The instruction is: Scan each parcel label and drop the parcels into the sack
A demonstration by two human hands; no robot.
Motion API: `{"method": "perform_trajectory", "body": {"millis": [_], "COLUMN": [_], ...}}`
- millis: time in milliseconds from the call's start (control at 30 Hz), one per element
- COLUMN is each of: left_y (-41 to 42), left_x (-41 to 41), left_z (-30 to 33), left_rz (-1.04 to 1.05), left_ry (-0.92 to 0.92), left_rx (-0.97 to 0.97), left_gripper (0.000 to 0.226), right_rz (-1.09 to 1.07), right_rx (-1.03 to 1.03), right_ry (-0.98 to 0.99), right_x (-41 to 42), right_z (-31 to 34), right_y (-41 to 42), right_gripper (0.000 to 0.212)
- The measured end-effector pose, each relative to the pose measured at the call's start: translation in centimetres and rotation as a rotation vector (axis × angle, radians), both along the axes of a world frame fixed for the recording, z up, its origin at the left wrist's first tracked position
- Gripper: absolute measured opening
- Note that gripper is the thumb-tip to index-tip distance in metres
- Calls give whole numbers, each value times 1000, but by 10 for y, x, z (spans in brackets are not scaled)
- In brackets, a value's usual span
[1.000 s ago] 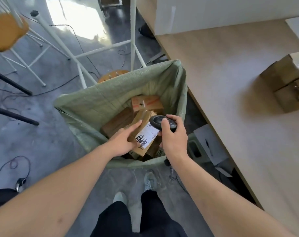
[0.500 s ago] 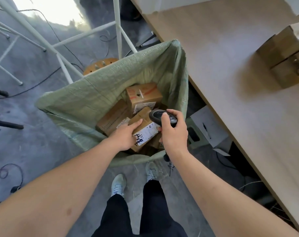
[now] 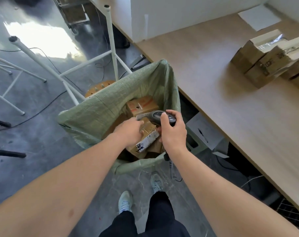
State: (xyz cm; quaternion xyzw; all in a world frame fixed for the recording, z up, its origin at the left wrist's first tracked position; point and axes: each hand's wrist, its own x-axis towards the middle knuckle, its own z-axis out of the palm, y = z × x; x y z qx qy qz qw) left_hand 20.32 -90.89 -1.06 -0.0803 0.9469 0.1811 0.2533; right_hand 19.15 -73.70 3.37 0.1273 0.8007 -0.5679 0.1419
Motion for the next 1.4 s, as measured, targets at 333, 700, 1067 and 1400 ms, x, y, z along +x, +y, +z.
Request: {"method": "perform_trajectory", "body": {"millis": [333, 700, 1067, 1400], "left_y": [22, 138, 317, 405], "left_x": [11, -9, -60, -168], "left_z": [116, 231, 275, 272], "left_rz": [-247, -488, -590, -620], "left_ry": [211, 460, 545, 540], "left_rx": [-98, -161, -127, -126], "left_gripper": [50, 60, 49, 49], "right_rz": [-181, -348, -397, -478], "right_rx": [-29, -25, -25, 0], "right_ry": [203, 437, 504, 514], "right_x": [46, 56, 27, -56], "right_z": [82, 168, 203, 204], "right_y": [23, 131, 298, 387], "right_gripper": [34, 28, 31, 21]}}
